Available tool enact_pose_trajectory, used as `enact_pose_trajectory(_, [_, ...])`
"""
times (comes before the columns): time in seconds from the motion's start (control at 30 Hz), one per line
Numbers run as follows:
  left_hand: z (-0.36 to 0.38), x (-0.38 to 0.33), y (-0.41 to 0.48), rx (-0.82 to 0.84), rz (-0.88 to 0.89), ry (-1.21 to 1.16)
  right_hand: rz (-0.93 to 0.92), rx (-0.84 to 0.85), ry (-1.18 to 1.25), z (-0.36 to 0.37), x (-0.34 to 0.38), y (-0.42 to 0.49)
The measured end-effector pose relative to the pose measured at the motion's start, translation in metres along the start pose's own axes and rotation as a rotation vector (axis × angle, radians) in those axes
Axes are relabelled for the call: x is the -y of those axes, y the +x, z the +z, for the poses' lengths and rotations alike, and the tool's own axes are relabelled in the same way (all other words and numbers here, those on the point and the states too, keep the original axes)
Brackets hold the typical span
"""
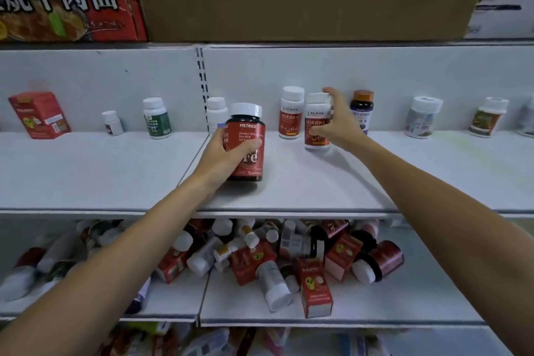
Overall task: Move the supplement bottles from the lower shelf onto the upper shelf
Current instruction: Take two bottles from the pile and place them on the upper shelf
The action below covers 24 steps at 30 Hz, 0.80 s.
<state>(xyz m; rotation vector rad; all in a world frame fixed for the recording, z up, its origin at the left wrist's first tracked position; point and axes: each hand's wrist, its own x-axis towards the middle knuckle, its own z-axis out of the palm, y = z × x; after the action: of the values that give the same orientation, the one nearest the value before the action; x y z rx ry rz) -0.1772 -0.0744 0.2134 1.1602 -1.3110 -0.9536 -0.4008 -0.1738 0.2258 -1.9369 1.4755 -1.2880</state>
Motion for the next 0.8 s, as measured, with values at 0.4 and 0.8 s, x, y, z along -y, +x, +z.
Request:
enact_pose_trajectory(0.4, [0.005,0.003,0.019,-0.045,-0.009,0.026,-0.031,-0.034,-0.107,0.011,-0.021,0.031])
enact_pose_trajectory(0.8, [-0.059,0.001,-0.007,-0.157,0.078,0.079,-0.226,-0.337,-0.199,0.048,0.057,-0.004])
